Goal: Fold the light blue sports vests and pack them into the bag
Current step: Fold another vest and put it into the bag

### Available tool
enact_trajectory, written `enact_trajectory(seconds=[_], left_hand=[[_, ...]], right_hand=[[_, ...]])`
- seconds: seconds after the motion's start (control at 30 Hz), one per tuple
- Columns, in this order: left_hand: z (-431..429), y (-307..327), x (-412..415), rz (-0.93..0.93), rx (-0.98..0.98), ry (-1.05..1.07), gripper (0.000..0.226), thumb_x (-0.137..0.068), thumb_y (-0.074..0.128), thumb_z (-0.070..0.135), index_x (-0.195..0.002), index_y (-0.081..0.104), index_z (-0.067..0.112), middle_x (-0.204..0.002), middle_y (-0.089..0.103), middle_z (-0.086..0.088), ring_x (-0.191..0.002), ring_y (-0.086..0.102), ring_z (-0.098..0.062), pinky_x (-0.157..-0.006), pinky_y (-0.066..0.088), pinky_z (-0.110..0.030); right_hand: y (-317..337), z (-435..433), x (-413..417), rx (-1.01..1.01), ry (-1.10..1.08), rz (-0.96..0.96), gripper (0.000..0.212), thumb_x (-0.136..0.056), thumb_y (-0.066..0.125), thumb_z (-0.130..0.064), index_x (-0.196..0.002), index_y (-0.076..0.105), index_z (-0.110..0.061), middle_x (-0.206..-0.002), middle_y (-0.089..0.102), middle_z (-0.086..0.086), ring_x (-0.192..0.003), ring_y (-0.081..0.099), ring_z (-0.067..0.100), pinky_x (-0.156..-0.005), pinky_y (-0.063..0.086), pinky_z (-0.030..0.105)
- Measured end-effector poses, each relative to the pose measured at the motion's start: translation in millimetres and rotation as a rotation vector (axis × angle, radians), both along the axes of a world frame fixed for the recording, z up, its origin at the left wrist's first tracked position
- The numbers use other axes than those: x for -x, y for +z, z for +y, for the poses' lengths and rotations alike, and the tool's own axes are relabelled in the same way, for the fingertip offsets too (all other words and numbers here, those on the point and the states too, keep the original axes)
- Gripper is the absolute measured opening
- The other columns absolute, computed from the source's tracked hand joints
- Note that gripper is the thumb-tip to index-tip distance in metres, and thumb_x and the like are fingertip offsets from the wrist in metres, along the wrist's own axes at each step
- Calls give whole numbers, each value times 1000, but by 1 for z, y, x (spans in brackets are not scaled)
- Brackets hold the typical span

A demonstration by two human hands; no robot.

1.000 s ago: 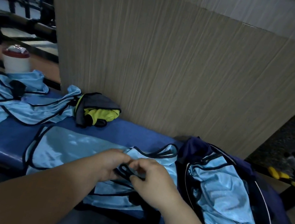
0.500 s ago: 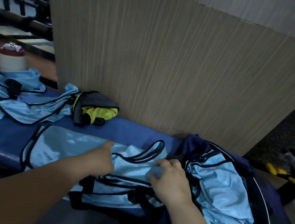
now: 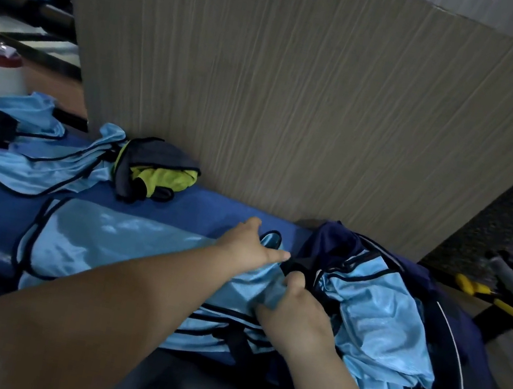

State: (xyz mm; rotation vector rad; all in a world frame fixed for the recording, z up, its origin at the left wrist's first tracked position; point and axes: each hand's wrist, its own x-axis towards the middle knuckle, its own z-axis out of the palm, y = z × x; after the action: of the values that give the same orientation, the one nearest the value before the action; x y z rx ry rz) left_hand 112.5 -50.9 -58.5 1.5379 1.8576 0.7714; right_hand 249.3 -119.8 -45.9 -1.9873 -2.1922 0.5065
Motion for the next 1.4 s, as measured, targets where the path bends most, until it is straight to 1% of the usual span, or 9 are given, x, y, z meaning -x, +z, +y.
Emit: enact_trajectory(seconds=[0.27, 0.37, 0.47, 0.57, 0.73, 0.93, 1.07, 1.17, 1.4], left_hand=[[35, -4, -6, 34, 31, 49, 27, -93, 57, 25, -114, 62, 10, -115, 66, -9, -104, 61, -27, -89, 49, -34], [43, -6, -2, -405, 19, 212, 25, -92, 62, 18, -113, 63, 5, -99, 66, -14, -93, 63, -29, -84, 52, -36], [40, -2, 0, -847, 31, 300, 13, -96, 58, 13, -108, 58, 10, -77, 57, -9, -66, 54, -17, -56, 46, -27], [38, 0, -1, -1058, 37, 286, 10, -99, 53, 10, -108, 54, 13, -90, 58, -11, -75, 58, -19, -59, 49, -28], [21, -8, 12, -510, -10, 139, 40, -96, 59, 24, -133, 47, 16, -129, 54, -7, -118, 53, -23, -97, 43, -34], [-39, -25, 50, 179, -135, -95, 24, -92, 60, 26, -116, 62, 23, -123, 58, 3, -118, 51, -18, -100, 42, -33], [-72, -38, 74, 336, -47, -292, 33, -95, 55, 38, -127, 58, 31, -133, 54, 3, -124, 47, -15, -104, 38, -31], [-88, -44, 90, 491, -15, -463, 49, -99, 44, 48, -146, 37, 36, -158, 25, 10, -145, 21, -11, -118, 18, -35], [-111, -48, 120, 520, -41, -329, 70, -93, 24, 66, -153, 4, 39, -162, -1, 15, -149, 0, -6, -120, -2, -36]], right_hand=[[-4, 5, -8, -8, 18, 56, 41, -85, 63, -30, -117, 39, -22, -93, 57, -3, -85, 56, 21, -70, 44, 33], [-1, 9, -14, 32, 11, 121, 39, -84, 67, -33, -115, 48, -20, -102, 63, -1, -95, 61, 21, -74, 46, 31], [5, 15, -23, 39, 4, 214, 26, -80, 71, -31, -100, 63, -18, -93, 67, -2, -90, 63, 19, -72, 45, 28], [8, 18, -28, 76, -33, 355, 15, -80, 71, -25, -89, 67, -13, -85, 70, 3, -84, 66, 21, -73, 51, 32], [4, 22, -27, 161, -57, 430, 22, -80, 70, -29, -99, 67, -17, -95, 71, 0, -88, 68, 19, -87, 55, 41], [1, 28, -20, 242, -70, 492, 23, -82, 74, -32, -98, 60, -22, -103, 68, -1, -96, 66, 21, -93, 53, 42], [0, 32, -12, 273, -125, 601, 16, -85, 68, -13, -99, 65, -8, -96, 73, 15, -89, 70, 34, -88, 56, 50], [6, 33, -3, 334, -204, 826, 11, -88, 57, 3, -96, 64, 2, -91, 71, 26, -79, 68, 40, -76, 56, 48], [24, 41, 5, 236, -372, 1090, 10, -90, 54, 1, -83, 59, -5, -52, 63, 10, -43, 62, 24, -43, 52, 28]])
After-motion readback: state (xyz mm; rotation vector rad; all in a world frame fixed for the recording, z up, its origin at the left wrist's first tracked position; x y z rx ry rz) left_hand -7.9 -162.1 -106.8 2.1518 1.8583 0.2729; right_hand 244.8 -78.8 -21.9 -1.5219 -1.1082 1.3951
